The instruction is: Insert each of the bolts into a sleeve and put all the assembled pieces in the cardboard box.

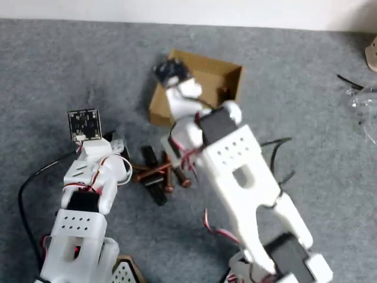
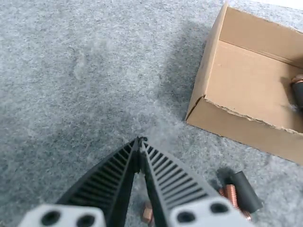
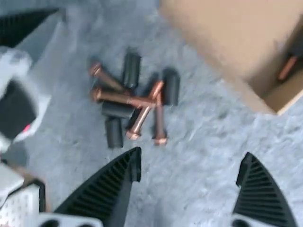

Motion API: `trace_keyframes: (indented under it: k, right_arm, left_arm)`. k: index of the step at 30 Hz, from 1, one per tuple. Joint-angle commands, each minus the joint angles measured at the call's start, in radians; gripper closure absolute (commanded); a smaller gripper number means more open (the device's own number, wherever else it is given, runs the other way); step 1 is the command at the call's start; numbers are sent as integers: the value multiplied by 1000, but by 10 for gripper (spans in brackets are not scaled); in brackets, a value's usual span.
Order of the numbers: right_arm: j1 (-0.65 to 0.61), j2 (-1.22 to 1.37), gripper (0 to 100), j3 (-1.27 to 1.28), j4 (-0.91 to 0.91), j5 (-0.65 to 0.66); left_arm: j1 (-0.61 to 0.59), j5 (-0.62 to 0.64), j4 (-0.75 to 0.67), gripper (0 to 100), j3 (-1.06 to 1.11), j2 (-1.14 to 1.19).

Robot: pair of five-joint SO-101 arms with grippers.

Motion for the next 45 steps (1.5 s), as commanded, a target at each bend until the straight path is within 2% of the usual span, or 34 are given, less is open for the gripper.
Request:
trace_keyframes:
  k: [1,7,12,17,22,27,31,34,39,45]
  right_arm:
    - [-67,-200,694,122,-101,-15]
    - [-79,-437,694,489,-355,-9]
    - [-84,-450,695,762,-515,-9]
    - [-85,-450,695,900,-595,-8]
    - [-171,-449,695,911,-653,-9]
    - [-274,-421,726,911,-696,-15]
    - [-286,-257,788,883,-710,-15]
    - [-286,-108,788,822,-719,-25]
    - [-295,96,788,677,-717,-121]
    - [-364,153,788,581,-719,-124]
  left_arm:
    - [-13,-26,-25,995,-7,8]
    - [-13,-26,-25,995,-7,8]
    - [-13,-26,-25,995,-7,8]
    - [-13,-26,-25,995,-7,8]
    - [-18,-26,-25,995,-7,7]
    - [-85,-18,-26,995,-21,4]
    - [-120,-18,-20,995,-47,5]
    - [-156,-18,-18,995,-77,5]
    - [-171,-18,14,995,-96,10]
    - [-176,-18,14,995,-97,7]
